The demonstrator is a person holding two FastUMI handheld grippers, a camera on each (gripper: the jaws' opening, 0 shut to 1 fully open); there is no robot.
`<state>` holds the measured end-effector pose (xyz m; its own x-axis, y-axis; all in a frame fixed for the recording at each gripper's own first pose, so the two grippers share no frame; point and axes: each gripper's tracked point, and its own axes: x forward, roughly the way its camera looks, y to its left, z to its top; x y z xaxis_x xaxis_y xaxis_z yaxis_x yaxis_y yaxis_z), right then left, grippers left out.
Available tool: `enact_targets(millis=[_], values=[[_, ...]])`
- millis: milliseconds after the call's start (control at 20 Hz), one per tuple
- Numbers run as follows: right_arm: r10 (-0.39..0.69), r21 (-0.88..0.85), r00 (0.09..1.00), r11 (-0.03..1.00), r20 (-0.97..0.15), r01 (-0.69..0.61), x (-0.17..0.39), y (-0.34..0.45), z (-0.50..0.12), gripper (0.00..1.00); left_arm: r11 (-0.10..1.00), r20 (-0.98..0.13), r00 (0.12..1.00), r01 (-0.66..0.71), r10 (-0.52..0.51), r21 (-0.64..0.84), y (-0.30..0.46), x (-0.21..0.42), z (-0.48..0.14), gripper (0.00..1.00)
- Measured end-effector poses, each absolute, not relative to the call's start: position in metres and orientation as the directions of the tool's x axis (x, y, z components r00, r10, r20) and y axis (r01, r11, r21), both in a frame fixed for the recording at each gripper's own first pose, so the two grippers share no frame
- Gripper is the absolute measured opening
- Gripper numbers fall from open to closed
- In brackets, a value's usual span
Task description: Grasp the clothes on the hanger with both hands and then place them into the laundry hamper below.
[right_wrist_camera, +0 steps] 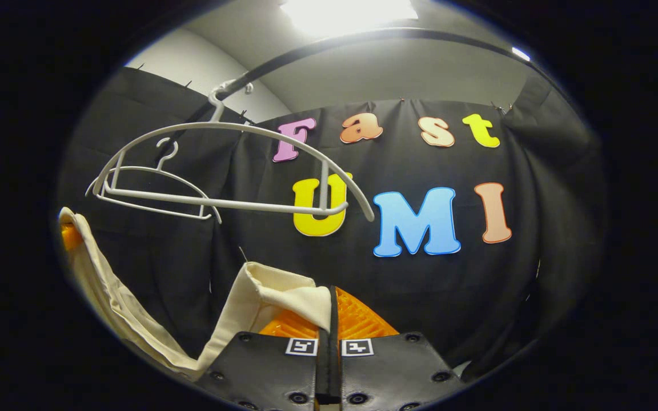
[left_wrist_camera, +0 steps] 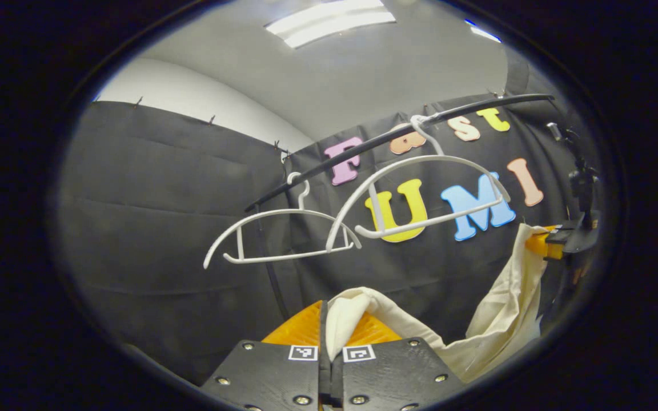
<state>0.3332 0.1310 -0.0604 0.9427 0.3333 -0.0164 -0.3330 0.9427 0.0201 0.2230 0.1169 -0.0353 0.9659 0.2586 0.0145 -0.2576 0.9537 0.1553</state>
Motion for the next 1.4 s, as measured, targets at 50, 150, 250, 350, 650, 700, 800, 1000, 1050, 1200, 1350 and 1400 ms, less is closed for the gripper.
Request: enact_targets(millis=[50, 150, 250, 350, 650, 700, 800, 1000, 1050, 1200, 1350, 1400], values=[[0.348, 0.025, 0.938, 0.937, -0.017, -0.347, 0.322, 0.137, -0.059, 0.01, 0.959, 0.015, 0.970, -0.244, 0.244, 0.144, 0.113, 0.221, -0.034, 0.01], [0.375, 0.036, 0.927, 0.927, -0.020, -0.374, 0.304, 0.149, -0.054, 0.01, 0.968, 0.018, 0.976, -0.218, 0.218, 0.126, 0.106, 0.217, -0.032, 0.01], [0.403, 0.049, 0.915, 0.914, -0.020, -0.402, 0.285, 0.161, -0.049, 0.01, 0.977, 0.019, 0.982, -0.189, 0.188, 0.104, 0.098, 0.212, -0.030, 0.01], [0.430, 0.058, 0.903, 0.902, -0.020, -0.428, 0.268, 0.172, -0.044, 0.01, 0.983, 0.023, 0.987, -0.160, 0.159, 0.086, 0.088, 0.209, -0.028, 0.03], [0.479, 0.094, 0.878, 0.875, -0.026, -0.475, 0.224, 0.192, -0.039, 0.01, 0.997, 0.043, 0.996, -0.077, 0.076, 0.022, 0.051, 0.202, -0.020, 0.01], [0.484, 0.101, 0.875, 0.872, -0.030, -0.479, 0.219, 0.194, -0.040, 0.01, 0.998, 0.046, 0.997, -0.065, 0.065, 0.009, 0.045, 0.200, -0.019, 0.01], [0.490, 0.106, 0.871, 0.869, -0.046, -0.483, 0.212, 0.196, -0.050, 0.01, 0.999, 0.038, 0.998, -0.045, 0.045, -0.006, 0.037, 0.198, -0.027, 0.01], [0.494, 0.120, 0.863, 0.868, -0.105, -0.482, 0.195, 0.199, -0.085, 0.01, 0.999, -0.017, 0.999, -0.027, 0.027, -0.021, 0.033, 0.194, -0.064, 0.01], [0.495, 0.123, 0.860, 0.868, -0.125, -0.482, 0.190, 0.201, -0.097, 0.01, 0.999, -0.036, 0.999, -0.025, 0.024, -0.022, 0.033, 0.192, -0.076, 0.00], [0.489, 0.129, 0.851, 0.872, -0.190, -0.473, 0.178, 0.202, -0.130, 0.01, 1.000, -0.097, 0.995, -0.017, 0.015, -0.021, 0.029, 0.189, -0.116, 0.01], [0.473, 0.130, 0.841, 0.881, -0.263, -0.455, 0.175, 0.199, -0.167, 0.01, 1.000, -0.163, 0.987, -0.011, 0.008, -0.014, 0.028, 0.191, -0.155, 0.02], [0.466, 0.130, 0.837, 0.884, -0.287, -0.448, 0.172, 0.197, -0.181, 0.01, 1.000, -0.185, 0.983, -0.010, 0.008, -0.011, 0.028, 0.188, -0.170, 0.01]])
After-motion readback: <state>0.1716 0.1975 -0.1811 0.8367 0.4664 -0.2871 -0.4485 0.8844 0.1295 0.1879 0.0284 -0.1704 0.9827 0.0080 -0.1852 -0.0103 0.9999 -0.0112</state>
